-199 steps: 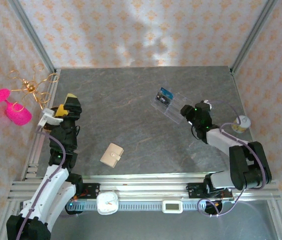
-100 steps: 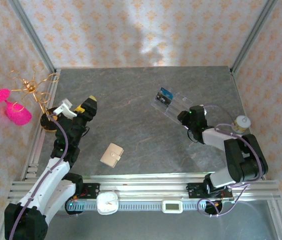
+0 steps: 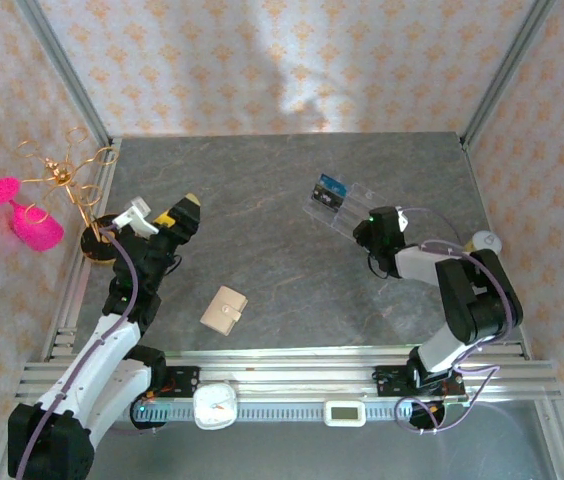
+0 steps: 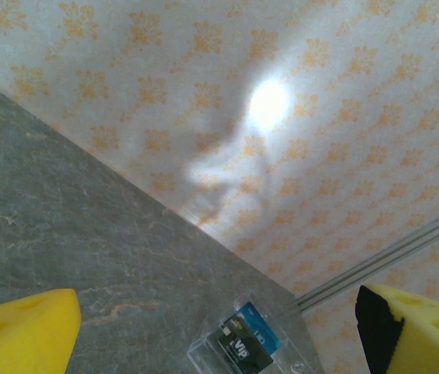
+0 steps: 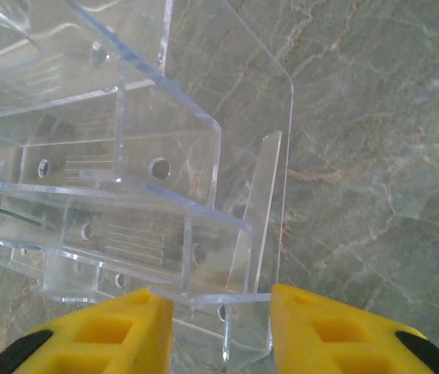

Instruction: Take the credit cards out of the card holder

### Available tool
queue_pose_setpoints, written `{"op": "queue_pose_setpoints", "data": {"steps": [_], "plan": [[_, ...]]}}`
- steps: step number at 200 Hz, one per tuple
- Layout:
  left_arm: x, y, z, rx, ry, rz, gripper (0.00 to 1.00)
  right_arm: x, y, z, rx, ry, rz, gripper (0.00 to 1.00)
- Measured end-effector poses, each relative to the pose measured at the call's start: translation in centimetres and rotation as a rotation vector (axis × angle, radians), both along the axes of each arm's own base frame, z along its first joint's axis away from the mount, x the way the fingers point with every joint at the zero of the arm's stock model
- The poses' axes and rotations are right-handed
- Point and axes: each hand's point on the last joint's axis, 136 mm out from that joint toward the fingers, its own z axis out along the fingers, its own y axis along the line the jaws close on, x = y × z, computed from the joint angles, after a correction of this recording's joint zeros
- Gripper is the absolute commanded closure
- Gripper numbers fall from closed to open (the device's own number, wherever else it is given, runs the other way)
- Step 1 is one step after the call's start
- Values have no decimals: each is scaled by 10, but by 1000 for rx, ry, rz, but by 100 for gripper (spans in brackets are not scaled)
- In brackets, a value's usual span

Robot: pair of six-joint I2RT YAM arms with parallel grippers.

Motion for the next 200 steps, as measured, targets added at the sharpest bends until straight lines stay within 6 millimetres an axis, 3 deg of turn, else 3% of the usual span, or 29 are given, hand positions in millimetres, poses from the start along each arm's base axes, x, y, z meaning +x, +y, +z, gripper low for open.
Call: {"op": "queue_pose_setpoints", "data": {"steps": [40, 120, 161, 200], "plan": [[-1, -4, -9, 7, 36, -21, 11, 9, -3, -3, -34, 3, -11, 84], [-4, -16, -16, 23, 84, -78, 11, 11, 1, -1, -131, -1, 109, 95], [-6, -23, -17, 40, 98, -116, 11, 1, 19, 0, -178, 11, 273, 95], [-11, -29, -26, 43, 137, -149, 11, -22, 53, 0, -196, 32, 465, 95]]}}
